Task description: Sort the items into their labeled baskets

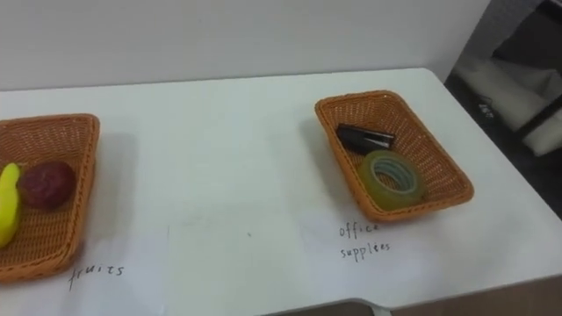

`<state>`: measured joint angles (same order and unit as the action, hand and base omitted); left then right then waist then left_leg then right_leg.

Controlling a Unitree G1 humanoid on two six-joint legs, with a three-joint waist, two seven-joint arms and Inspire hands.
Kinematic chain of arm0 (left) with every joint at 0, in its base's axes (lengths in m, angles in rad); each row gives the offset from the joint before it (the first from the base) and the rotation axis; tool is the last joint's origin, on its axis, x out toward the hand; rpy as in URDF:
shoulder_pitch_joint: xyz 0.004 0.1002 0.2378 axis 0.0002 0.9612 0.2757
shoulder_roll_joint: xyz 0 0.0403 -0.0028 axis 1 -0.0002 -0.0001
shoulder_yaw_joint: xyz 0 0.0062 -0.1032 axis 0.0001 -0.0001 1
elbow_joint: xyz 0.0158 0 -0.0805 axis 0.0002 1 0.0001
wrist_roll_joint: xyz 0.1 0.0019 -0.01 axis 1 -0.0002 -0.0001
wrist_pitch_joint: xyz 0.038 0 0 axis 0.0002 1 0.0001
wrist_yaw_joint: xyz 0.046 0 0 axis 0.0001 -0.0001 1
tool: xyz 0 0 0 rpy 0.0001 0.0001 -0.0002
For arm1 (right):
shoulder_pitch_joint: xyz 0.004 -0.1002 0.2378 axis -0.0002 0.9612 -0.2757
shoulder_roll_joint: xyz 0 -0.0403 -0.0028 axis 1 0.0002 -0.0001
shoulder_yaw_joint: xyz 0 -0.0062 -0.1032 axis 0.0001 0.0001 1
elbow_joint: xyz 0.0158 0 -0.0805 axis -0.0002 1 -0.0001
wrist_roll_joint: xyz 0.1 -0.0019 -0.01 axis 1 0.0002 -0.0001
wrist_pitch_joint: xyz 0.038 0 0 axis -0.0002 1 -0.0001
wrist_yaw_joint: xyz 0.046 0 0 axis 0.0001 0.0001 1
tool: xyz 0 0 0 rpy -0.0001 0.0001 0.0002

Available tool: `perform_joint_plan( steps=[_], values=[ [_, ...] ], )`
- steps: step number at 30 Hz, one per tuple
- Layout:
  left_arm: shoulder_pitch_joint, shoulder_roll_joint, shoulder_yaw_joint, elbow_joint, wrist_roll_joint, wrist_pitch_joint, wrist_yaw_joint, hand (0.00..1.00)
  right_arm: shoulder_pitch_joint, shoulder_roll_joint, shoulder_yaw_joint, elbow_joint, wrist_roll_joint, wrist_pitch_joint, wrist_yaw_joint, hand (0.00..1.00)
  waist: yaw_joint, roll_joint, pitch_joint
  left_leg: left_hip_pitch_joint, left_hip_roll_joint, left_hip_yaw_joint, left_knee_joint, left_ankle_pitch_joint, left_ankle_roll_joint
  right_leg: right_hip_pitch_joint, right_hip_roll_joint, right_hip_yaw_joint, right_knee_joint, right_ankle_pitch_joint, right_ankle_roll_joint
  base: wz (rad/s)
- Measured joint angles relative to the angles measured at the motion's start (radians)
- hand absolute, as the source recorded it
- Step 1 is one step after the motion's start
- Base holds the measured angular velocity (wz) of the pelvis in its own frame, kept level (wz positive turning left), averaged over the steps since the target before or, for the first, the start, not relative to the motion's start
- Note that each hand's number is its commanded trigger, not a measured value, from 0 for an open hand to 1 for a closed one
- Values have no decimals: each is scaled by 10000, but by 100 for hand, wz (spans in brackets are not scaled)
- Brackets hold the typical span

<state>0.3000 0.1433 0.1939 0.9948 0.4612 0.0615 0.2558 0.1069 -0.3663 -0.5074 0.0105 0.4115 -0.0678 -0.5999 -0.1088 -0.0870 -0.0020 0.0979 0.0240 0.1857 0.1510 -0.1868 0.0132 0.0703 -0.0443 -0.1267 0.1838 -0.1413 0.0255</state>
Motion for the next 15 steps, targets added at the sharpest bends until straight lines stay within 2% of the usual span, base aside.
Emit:
perform_joint_plan(
  steps=[5,7,9,15],
  values=[
    [26,52,-6,-23,0,-2,241,0,415,40,-318,720,631,0,-406,0,-211,-41,12,12,-1,-2,0,-7,-11,118,17,3,-180,-34,-26,2],
    [10,76,-23,-6,5,-2,319,0,453,93,-337,1525,708,-52,-672,0,-275,-115,40,12,2,-3,-9,-9,-15,119,25,5,-199,-39,-25,0],
    [-13,76,-26,-7,6,-3,410,0,564,157,-352,2071,1060,-57,-793,0,-264,-160,31,11,3,-1,-56,-9,-16,82,29,31,-205,-41,-27,-3],
    [102,129,-22,-332,-525,-21,453,0,996,244,-395,3115,2592,-66,-1389,0,-247,-92,23,-23,-2,12,-98,-21,-36,17,70,132,-304,-34,-28,-2]
  ],
)
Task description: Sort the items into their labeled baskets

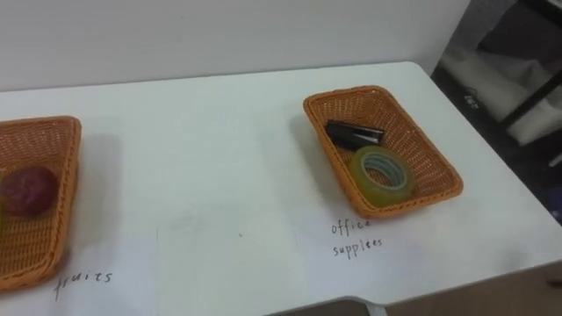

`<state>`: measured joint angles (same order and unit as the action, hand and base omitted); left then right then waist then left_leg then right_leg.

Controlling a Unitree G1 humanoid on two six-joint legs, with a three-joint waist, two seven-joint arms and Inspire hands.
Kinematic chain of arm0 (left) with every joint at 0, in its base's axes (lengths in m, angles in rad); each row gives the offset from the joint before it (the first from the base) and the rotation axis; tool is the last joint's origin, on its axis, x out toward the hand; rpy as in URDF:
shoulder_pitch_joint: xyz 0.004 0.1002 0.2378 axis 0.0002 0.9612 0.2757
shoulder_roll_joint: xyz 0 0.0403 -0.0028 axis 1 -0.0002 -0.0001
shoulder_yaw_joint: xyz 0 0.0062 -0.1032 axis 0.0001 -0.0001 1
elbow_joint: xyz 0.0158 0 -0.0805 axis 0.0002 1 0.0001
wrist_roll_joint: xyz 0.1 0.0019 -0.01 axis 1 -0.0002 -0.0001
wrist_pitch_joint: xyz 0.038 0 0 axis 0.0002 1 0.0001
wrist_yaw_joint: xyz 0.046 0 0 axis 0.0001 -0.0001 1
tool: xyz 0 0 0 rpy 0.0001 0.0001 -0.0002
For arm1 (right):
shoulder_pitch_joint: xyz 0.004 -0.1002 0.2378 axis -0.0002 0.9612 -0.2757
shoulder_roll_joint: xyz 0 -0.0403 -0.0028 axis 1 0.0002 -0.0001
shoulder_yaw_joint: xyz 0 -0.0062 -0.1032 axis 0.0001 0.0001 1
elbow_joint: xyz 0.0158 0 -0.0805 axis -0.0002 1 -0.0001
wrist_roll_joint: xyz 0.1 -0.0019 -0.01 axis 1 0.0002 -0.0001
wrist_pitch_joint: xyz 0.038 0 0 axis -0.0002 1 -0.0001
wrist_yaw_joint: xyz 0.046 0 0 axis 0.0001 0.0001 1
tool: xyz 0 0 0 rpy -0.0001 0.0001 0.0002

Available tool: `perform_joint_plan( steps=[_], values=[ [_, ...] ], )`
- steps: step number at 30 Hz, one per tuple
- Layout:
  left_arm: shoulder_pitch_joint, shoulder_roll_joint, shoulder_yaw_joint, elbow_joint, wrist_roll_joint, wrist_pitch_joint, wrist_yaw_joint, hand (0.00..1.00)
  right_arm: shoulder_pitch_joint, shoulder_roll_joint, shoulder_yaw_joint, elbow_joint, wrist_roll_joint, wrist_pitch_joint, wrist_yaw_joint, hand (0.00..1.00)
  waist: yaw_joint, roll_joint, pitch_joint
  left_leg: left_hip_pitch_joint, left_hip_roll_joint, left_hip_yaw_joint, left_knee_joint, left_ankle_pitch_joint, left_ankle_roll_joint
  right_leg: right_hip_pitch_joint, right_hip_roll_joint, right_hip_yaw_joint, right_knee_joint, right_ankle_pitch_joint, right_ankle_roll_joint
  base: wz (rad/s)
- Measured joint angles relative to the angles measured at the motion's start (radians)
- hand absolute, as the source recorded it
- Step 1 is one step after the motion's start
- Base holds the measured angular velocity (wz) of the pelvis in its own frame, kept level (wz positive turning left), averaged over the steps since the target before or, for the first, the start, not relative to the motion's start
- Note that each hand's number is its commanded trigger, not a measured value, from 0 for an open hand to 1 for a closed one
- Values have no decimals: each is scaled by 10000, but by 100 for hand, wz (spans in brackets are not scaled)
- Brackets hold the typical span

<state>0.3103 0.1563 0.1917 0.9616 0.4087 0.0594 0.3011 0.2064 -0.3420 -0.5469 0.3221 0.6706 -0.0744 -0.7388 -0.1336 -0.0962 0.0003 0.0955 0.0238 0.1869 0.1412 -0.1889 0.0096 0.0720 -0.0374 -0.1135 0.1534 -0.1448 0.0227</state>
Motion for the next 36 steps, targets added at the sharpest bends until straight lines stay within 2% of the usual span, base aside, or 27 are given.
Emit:
perform_joint_plan(
  steps=[3,8,10,17,22,26,27,28,36],
  values=[
    [-13,22,-10,6,-254,-55,21,0,73,88,0,890,136,-175,-193,0,-7,134,-69,21,10,-1,-80,-11,-17,-4,20,6,-1,2,-3,0],
    [-31,25,-79,-76,-254,-60,21,0,146,395,-56,1663,698,-238,-500,0,-26,316,-33,32,14,-1,-96,-23,-23,0,22,5,6,2,-3,0],
    [-31,21,-120,-299,-259,-74,11,0,218,696,-48,1985,858,-243,-488,0,-18,382,-24,38,19,-32,-97,-22,-25,27,24,-21,9,1,-5,4],
    [-59,-87,-205,-181,-253,-145,-1,0,241,1190,181,3253,1150,-249,-439,0,18,421,-9,31,-4,-50,-74,-24,-25,49,10,34,4,-57,-11,0],
    [120,-160,-209,7,-552,-153,2,0,511,1772,372,4073,1149,-259,-514,0,45,416,-17,38,-10,-177,-39,-24,-27,16,20,40,-20,-84,-17,3],
    [94,-260,-180,27,-519,-149,3,0,502,1973,588,4790,1088,-262,-546,0,82,497,-26,29,-21,-216,-60,-24,-28,2,21,50,-10,-86,-19,0],
    [93,-270,-176,91,-510,-153,3,0,459,1989,671,5109,1047,-261,-515,0,126,528,-32,34,-20,-213,-63,-25,-29,-3,23,73,-4,-87,-21,0],
    [39,-269,-169,174,-505,-153,3,0,510,1996,871,5429,905,-263,-412,0,192,607,-74,38,-15,-217,-61,-29,-35,68,28,51,-3,-90,-26,0],
    [-97,-287,-368,530,-488,-152,2,0,424,2039,2752,6970,226,-85,1152,0,452,705,-41,212,-13,-231,-66,-64,-60,277,29,25,-21,-147,-32,2]
  ],
)
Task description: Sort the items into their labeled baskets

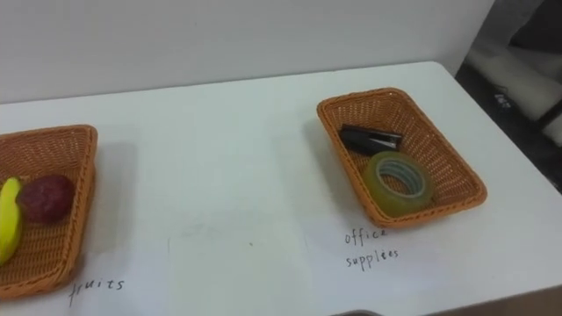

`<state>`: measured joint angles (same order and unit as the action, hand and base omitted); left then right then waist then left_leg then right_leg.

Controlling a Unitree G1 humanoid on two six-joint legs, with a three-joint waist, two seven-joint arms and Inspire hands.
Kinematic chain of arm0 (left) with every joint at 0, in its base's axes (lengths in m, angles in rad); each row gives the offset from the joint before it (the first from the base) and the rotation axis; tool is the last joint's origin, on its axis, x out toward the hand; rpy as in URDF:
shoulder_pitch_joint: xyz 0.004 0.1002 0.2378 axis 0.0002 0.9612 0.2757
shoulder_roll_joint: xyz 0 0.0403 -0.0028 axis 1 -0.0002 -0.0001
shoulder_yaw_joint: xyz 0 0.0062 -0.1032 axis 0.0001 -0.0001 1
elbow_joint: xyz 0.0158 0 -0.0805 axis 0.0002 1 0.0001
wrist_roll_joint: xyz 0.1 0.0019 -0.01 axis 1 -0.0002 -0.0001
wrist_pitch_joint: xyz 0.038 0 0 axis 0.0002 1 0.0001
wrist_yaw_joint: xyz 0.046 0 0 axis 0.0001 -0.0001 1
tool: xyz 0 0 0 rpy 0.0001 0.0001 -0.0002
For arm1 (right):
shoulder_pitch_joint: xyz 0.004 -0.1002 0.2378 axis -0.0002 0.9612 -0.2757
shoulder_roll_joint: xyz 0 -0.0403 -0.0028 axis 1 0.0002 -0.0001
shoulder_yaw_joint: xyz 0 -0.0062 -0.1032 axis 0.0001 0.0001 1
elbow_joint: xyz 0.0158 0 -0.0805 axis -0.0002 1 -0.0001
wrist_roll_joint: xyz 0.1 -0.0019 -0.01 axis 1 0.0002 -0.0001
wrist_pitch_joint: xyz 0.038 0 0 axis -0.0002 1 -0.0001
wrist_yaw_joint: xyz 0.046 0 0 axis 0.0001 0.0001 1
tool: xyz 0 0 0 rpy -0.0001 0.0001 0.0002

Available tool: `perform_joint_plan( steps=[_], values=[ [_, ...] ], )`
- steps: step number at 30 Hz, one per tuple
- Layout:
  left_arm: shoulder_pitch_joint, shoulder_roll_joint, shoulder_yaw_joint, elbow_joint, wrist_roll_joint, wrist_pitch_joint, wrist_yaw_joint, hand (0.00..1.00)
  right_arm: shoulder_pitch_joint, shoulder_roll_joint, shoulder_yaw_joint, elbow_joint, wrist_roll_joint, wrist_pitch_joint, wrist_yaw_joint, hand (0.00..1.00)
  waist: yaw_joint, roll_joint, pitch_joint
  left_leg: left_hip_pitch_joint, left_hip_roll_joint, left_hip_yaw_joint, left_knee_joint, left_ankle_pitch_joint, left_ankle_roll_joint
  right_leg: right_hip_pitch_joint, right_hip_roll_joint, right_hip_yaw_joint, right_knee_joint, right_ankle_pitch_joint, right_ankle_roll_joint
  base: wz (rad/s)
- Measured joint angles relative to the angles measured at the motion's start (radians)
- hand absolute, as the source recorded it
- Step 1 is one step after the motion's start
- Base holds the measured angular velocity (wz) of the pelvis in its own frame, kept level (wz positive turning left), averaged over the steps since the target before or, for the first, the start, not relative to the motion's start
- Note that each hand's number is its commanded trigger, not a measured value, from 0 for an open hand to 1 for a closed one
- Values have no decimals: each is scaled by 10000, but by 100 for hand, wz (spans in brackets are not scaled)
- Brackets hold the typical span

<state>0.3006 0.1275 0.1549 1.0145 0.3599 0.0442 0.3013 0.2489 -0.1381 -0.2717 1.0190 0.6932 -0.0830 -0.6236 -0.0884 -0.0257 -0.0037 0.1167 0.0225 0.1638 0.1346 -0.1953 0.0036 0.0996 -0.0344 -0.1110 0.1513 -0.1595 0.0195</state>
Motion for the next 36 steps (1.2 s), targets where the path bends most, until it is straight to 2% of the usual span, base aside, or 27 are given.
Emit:
perform_joint_plan(
  steps=[5,7,13,16,21,31,36],
  values=[
    [22,-125,-18,201,70,19,-13,0,-236,130,653,630,-852,314,1342,0,200,5,4,-7,0,-108,85,-7,-1,-41,-11,-47,3,-57,-14,3],
    [64,-135,-81,268,51,92,9,0,-350,145,1391,738,-1555,485,1970,0,275,2,6,-12,5,-125,101,-13,-10,-24,-2,-59,15,-61,-15,2],
    [-4,-212,-190,267,57,175,-8,0,-465,154,2734,1113,-3180,640,3369,0,776,-2,8,-7,6,-149,117,-44,-21,51,-13,-205,-12,-61,-16,4],
    [-72,-215,-333,355,58,176,-71,0,-547,156,3028,1115,-3872,638,3844,0,905,16,22,-26,5,-232,118,-59,-26,72,-14,-238,-15,-72,-19,4],
    [-183,-262,-620,660,57,251,-170,0,-664,170,3315,1117,-4641,636,4239,0,956,33,38,-39,1,-275,121,-68,-33,156,-14,-293,-31,-108,-21,5],
    [-213,-315,-634,660,58,690,-350,0,-711,162,3482,1224,-4728,748,4340,0,955,25,62,-41,6,-352,185,-128,-51,233,-6,-386,-157,-130,-28,2],
    [-262,-322,-628,660,59,792,-434,0,-717,163,3486,1258,-4690,768,4341,0,957,18,67,-49,2,-389,186,-137,-49,293,-9,-424,-157,-130,-27,0]
  ],
)
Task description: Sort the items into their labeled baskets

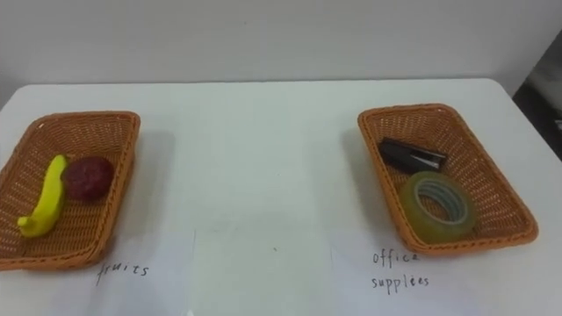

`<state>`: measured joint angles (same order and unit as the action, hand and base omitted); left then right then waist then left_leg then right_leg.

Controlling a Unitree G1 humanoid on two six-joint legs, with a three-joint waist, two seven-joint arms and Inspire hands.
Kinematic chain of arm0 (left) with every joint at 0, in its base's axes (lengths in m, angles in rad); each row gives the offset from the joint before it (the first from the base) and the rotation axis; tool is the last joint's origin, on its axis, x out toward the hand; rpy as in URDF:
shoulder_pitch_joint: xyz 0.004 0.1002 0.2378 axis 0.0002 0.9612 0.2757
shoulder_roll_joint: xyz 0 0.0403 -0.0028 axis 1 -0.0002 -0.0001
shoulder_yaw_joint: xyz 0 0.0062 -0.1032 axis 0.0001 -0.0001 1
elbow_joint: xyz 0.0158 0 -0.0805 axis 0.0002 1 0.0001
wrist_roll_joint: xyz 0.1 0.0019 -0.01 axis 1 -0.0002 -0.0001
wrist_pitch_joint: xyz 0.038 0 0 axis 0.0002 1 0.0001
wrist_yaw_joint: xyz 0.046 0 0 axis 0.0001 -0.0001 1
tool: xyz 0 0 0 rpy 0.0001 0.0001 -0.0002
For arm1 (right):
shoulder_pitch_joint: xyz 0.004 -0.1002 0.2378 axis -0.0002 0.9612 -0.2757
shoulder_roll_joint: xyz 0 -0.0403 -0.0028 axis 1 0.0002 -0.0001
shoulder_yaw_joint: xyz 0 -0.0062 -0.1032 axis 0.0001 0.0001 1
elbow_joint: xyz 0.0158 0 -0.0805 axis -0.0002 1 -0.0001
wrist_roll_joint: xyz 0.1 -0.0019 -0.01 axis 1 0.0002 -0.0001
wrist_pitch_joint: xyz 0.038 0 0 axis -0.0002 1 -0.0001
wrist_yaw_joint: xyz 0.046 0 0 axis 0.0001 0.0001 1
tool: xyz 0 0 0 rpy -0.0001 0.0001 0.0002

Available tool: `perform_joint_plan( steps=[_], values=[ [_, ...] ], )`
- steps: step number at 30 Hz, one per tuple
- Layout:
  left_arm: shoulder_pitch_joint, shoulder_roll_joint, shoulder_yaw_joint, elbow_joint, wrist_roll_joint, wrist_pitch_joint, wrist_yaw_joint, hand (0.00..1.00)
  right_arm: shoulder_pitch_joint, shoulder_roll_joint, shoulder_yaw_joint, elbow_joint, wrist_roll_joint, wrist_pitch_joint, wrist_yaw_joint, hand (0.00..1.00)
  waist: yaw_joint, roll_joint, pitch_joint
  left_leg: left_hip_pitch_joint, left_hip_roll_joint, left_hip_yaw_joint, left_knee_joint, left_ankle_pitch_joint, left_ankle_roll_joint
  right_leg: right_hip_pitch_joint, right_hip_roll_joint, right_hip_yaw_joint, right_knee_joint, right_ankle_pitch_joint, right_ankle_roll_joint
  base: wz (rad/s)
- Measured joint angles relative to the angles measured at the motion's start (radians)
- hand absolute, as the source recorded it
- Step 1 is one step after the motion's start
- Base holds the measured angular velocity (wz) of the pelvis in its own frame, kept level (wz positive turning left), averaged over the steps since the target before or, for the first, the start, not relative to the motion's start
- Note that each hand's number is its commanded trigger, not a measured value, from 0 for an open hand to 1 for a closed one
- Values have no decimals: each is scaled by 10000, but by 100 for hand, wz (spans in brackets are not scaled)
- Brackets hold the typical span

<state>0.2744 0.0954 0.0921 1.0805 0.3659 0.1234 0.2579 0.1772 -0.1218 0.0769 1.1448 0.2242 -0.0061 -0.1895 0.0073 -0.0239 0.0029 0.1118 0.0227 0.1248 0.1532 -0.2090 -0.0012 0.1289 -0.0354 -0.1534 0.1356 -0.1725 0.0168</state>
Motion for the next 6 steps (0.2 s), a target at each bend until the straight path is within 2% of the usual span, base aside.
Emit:
perform_joint_plan(
  steps=[6],
  values=[
    [-81,0,0,1,2,-1,0,0,-147,0,0,229,15,40,36,0,1,-4,4,15,0,-27,-1,-4,-4,30,1,-20,-12,-2,1,0]
  ],
)
